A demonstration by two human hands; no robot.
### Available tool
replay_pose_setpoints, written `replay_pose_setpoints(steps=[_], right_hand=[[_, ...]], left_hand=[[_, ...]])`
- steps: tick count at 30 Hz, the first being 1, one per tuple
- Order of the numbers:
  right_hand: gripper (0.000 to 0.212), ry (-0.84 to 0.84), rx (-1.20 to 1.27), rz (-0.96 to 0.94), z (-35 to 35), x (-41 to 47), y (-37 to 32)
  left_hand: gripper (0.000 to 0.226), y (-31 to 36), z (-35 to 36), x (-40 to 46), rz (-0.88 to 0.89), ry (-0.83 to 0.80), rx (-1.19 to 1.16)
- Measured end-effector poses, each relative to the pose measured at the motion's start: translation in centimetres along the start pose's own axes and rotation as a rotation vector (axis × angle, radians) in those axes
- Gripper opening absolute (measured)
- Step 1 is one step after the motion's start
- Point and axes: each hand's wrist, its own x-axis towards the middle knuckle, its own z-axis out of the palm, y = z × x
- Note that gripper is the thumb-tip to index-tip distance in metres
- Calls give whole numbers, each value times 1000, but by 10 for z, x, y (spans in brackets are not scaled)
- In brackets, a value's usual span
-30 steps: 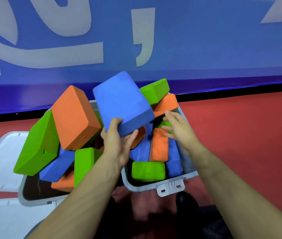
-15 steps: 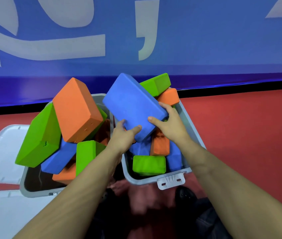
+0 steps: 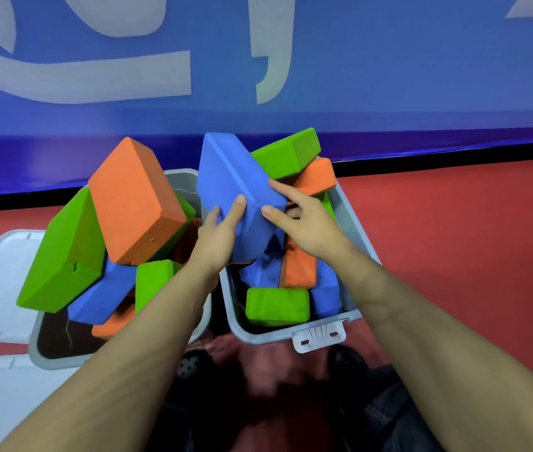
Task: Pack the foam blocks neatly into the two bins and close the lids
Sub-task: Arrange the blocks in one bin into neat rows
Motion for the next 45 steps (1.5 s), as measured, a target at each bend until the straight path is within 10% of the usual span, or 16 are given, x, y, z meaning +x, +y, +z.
replay_pose_setpoints(steps=[17, 23, 33, 45], right_hand=[[60, 173, 57, 111, -19, 1, 19], [92, 314, 93, 295, -30, -10, 62], [70, 47, -293, 493, -34, -40, 121], [85, -6, -461, 544, 9, -18, 128]], left_hand=[[93, 7, 24, -3, 97, 56, 239], [89, 7, 26, -2, 178, 87, 303], [57, -8, 35, -24, 157, 350, 257], [95, -28, 43, 8, 210, 145, 247]])
